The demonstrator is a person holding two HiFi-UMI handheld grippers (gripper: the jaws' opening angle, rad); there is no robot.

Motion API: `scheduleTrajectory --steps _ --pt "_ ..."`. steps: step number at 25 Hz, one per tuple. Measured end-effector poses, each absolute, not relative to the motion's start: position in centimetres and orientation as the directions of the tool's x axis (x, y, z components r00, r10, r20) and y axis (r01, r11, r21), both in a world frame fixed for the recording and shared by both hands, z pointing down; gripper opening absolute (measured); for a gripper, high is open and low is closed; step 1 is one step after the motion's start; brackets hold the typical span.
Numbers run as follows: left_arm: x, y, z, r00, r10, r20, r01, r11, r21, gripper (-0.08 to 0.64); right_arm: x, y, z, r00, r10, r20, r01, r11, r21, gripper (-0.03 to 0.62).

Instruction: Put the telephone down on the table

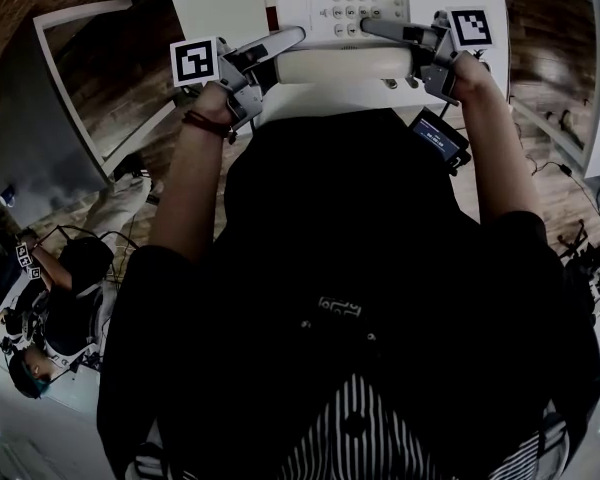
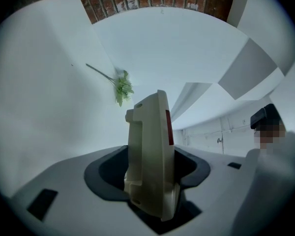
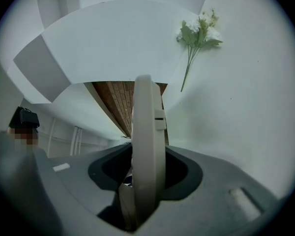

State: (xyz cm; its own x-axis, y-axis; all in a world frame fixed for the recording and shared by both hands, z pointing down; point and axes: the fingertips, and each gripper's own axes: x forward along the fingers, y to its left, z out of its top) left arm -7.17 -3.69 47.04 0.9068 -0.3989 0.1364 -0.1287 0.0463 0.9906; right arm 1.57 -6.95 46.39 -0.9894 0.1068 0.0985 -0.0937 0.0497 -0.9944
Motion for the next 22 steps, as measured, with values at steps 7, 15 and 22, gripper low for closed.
scheduleTrajectory --steps 7,15,22 --pt "-7.3 -4.4 50.4 0.907 -0.398 0.137 -0.118 0.07 0.99 0.252 1.3 -7.5 49.9 -0.991 0.1 0.084 -0.082 0.022 -0.996 0.166" --pt "-7.3 -4.8 52.9 0.907 -0.401 0.131 -0.116 0.061 0.991 0.252 1.3 -8.0 52.1 -0.989 0.09 0.12 -0.116 0.053 -0.992 0.169" --pt "-7.3 -5.4 55.2 0.907 -0.398 0.135 -0.111 0.083 0.99 0.252 1.5 -8.5 54.6 -0.988 0.067 0.136 -0.133 0.048 -0.99 0.17"
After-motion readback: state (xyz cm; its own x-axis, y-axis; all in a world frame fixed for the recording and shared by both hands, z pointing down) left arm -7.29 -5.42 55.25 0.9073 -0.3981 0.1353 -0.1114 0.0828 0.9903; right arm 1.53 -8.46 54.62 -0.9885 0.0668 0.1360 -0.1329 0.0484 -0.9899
